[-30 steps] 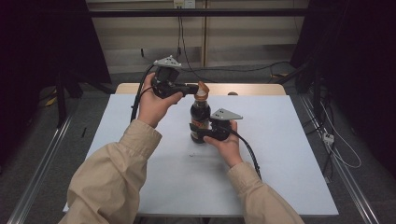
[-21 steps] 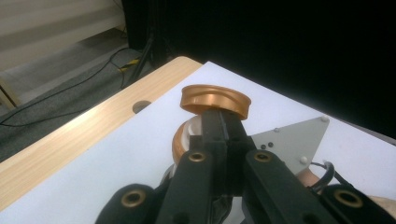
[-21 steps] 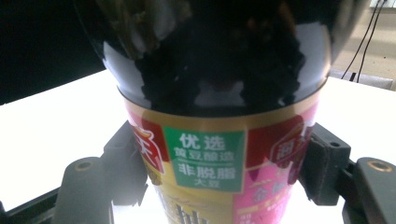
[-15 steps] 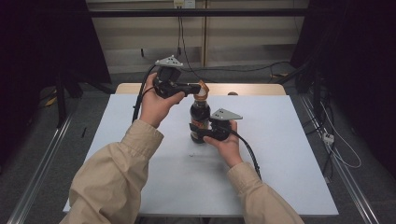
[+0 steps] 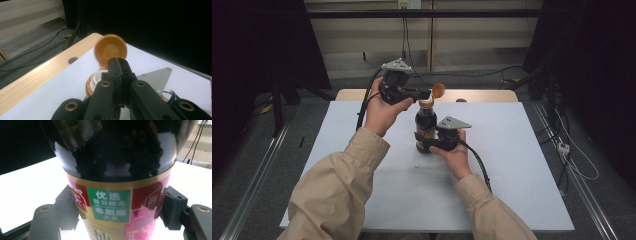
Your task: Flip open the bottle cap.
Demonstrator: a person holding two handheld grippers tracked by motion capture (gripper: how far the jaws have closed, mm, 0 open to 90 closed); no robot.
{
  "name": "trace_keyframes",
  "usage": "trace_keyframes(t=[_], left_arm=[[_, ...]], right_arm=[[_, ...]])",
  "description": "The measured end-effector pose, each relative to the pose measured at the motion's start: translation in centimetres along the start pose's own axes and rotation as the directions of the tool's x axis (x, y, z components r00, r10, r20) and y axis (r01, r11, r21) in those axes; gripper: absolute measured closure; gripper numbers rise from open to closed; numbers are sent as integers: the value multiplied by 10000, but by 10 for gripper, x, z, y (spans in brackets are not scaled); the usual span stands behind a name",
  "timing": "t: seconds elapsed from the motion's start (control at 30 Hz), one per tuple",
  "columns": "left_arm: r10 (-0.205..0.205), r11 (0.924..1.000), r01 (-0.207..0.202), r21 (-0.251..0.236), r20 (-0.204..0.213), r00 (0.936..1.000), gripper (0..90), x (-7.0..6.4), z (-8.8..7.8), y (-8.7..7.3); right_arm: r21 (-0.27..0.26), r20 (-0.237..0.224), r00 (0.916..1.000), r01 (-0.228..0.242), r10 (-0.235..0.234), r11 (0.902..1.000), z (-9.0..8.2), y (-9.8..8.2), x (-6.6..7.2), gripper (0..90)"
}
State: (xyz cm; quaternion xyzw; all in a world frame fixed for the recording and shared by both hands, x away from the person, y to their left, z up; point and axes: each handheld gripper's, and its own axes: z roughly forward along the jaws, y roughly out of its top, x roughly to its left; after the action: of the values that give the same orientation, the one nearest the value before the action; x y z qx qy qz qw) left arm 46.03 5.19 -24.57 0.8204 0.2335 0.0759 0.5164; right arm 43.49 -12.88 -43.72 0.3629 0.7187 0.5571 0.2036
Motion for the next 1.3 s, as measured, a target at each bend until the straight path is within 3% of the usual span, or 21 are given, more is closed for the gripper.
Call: trace_keyframes(t=[0.93, 1.3], left_arm=[[-67, 10000, 67, -72, 0, 10000, 898, 4, -6, 0], [-171, 9998, 171, 70, -81, 9998, 730, 9, -15, -5]], right_arm=[[35, 152, 9999, 34, -34, 10000, 0, 1, 1, 291], [219, 209, 9997, -97, 93, 9997, -2, 3, 2, 273]])
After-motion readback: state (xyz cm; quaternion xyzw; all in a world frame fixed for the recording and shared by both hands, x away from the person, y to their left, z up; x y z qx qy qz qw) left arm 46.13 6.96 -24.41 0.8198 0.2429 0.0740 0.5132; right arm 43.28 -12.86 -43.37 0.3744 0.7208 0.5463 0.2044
